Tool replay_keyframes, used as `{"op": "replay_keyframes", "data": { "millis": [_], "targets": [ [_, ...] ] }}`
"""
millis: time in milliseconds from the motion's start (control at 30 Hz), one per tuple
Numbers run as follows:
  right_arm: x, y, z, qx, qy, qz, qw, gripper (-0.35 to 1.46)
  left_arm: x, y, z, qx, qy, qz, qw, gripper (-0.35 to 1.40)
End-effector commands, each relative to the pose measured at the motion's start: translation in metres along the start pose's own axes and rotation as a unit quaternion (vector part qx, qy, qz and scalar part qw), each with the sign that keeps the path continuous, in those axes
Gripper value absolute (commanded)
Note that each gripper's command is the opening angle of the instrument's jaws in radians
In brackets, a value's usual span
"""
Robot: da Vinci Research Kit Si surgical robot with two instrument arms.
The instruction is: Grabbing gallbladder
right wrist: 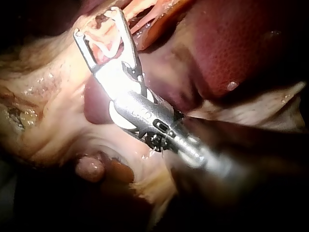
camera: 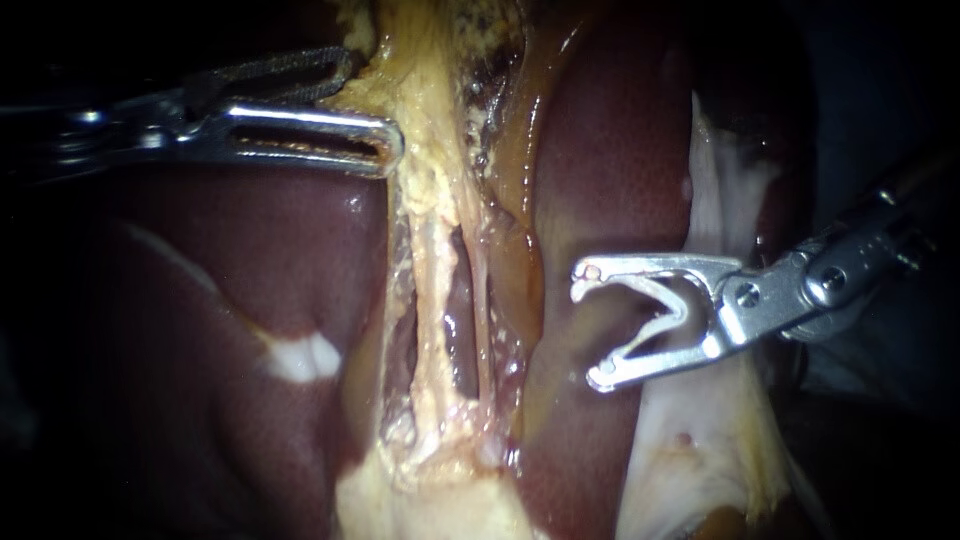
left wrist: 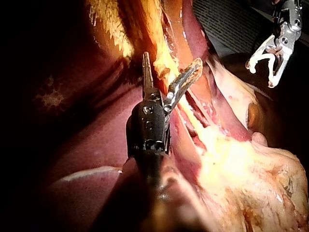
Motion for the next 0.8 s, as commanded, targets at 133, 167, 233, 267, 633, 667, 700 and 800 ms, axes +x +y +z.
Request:
{"op": "replay_keyframes", "data": {
  "millis": [133, 167, 233, 267, 633, 667, 700, 800],
  "targets": [
    [0.0, 0.0, 0.0, 0.0, 0.0, 0.0, 1.0, 0.45, 0.0, 0.0001, 0.0006, -0.002, 0.0, 0.0, 1.0, 0.74],
    [0.0, 0.0, 0.0, 0.0, 0.0, 0.0, 1.0, 0.45, 0.0001, 0.0001, 0.0008, -0.002, 0.0, 0.0, 1.0, 0.71],
    [0.0001, 0.0, 0.0, 0.0, 0.0, 0.0, 1.0, 0.45, 0.0003, 0.0002, 0.0009, -0.002, -0.001, 0.003, 1.0, 0.68],
    [0.0001, -0.0001, 0.0, 0.0, 0.0, 0.0, 1.0, 0.45, 0.0004, 0.0003, 0.0009, -0.003, 0.002, 0.001, 1.0, 0.66],
    [0.0001, -0.0001, 0.0, 0.0, 0.0, 0.0, 1.0, 0.45, 0.0008, 0.0014, 0.0006, -0.009, 0.023, -0.027, 0.9993, -0.35],
    [0.0001, -0.0001, 0.0, 0.0, 0.0, 0.0, 1.0, 0.45, 0.0008, 0.0014, 0.0005, -0.011, 0.026, -0.026, 0.9993, -0.35],
    [0.0001, -0.0001, 0.0, 0.0, 0.0, 0.0, 1.0, 0.45, 0.0007, 0.0013, 0.0004, -0.014, 0.027, -0.029, 0.9991, -0.35],
    [0.0001, -0.0001, 0.0, 0.0, 0.0, 0.0, 1.0, 0.45, 0.0007, 0.0011, 0.0002, -0.02, 0.034, -0.029, 0.9988, -0.35]
  ]
}}
